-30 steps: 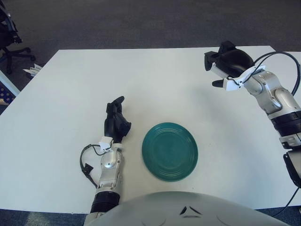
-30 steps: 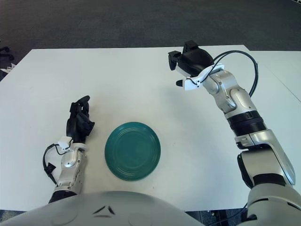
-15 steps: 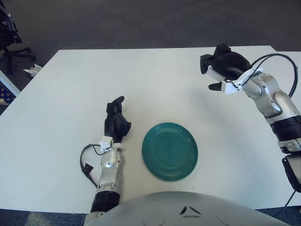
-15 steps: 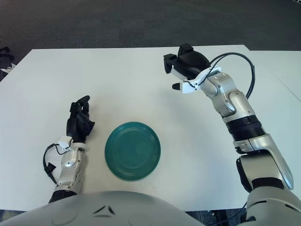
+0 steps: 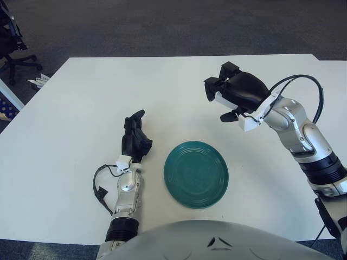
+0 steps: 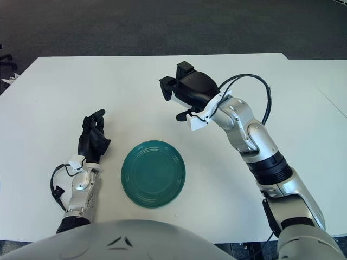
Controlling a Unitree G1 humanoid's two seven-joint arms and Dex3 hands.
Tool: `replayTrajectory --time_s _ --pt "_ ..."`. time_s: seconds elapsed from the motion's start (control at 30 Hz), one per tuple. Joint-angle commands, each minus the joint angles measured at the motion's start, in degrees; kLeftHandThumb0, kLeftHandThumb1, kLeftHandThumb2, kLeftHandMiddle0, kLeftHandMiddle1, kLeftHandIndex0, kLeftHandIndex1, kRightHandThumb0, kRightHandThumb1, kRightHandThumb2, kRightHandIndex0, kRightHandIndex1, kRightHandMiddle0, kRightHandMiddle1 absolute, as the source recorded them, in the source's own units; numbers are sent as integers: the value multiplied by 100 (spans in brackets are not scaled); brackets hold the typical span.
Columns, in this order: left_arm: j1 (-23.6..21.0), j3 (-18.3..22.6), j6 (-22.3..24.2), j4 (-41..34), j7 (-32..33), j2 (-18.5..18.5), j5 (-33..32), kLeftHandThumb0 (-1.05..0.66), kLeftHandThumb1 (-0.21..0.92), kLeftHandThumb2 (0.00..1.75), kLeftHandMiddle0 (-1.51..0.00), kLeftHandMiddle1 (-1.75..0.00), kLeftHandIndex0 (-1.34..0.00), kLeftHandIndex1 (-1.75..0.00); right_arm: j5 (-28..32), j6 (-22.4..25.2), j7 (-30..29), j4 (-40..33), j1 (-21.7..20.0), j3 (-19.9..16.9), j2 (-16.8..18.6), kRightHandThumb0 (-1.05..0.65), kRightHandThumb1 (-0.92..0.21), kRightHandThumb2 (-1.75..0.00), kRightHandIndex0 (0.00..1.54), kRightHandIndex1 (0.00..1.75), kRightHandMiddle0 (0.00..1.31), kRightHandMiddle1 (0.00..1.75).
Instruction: Put the charger into the plate.
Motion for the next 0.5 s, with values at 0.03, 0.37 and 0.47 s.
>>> replayTrajectory --time_s 0.03,0.37,0.47 --pt "222 10 231 367 -13 -138 -81 -105 92 107 -17 0 -19 -94 -178 -119 13 -159 71 192 207 -46 -38 -123 103 175 56 175" --pt "228 -4 198 358 61 -245 -126 -105 92 108 -21 -2 -17 -93 -214 -41 686 -806 246 444 458 -44 -45 -111 98 175 54 169" --pt "223 -13 154 387 98 -263 -103 -105 92 110 -21 -2 -14 -90 -300 -53 869 -1045 352 542 506 -44 -46 -108 99 175 55 167"
